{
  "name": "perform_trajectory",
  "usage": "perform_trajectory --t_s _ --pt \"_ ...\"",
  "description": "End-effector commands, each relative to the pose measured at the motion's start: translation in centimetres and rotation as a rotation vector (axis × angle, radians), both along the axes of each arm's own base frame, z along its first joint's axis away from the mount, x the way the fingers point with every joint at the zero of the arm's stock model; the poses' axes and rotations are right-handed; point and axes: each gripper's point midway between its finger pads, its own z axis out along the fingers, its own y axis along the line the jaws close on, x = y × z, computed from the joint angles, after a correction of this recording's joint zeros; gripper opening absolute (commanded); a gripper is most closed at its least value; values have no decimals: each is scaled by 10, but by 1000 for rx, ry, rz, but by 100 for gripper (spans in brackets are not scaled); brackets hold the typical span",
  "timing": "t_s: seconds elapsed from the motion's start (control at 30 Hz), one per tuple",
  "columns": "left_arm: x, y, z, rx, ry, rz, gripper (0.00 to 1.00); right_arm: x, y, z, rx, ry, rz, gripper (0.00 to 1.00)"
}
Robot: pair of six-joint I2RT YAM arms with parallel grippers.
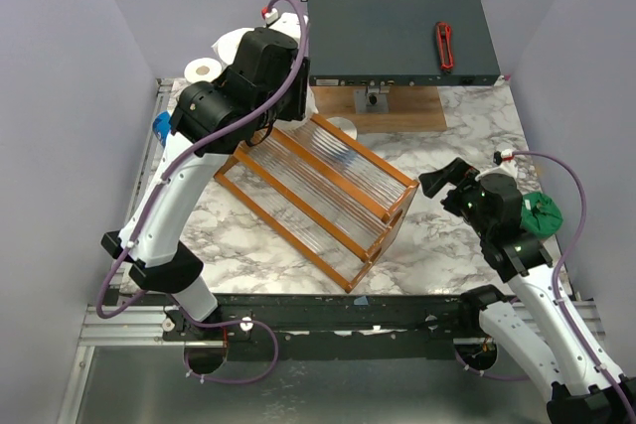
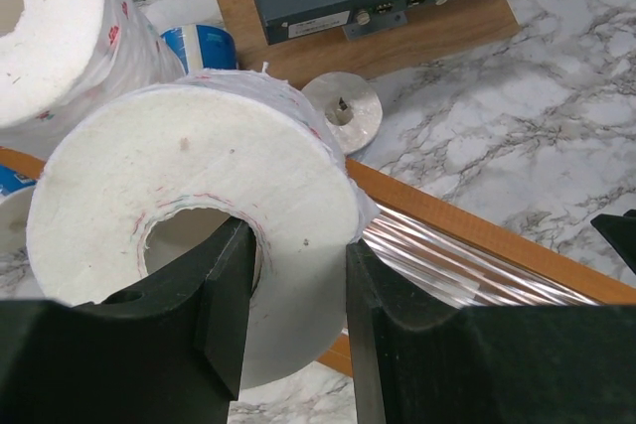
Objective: Place and organize the paper towels onto the shelf
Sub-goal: Place the paper towel on the shelf.
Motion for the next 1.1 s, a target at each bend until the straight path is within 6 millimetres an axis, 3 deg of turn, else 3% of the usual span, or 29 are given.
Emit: perform_trajectory --t_s 0.0,0.2,0.67,0.83,1.07 --pt "-2 4 5 -19 -7 -3 10 -3 2 2 -3 0 17 100" --pt "2 3 -1 -11 7 0 13 -3 2 2 -2 2 16 100" --pt "5 2 -2 -18 9 10 50 -5 1 1 -6 3 13 100" --pt "6 1 -2 -15 6 6 57 -4 1 2 -7 1 12 100" --pt "7 1 -2 -16 1 7 61 -4 1 2 -7 2 12 100"
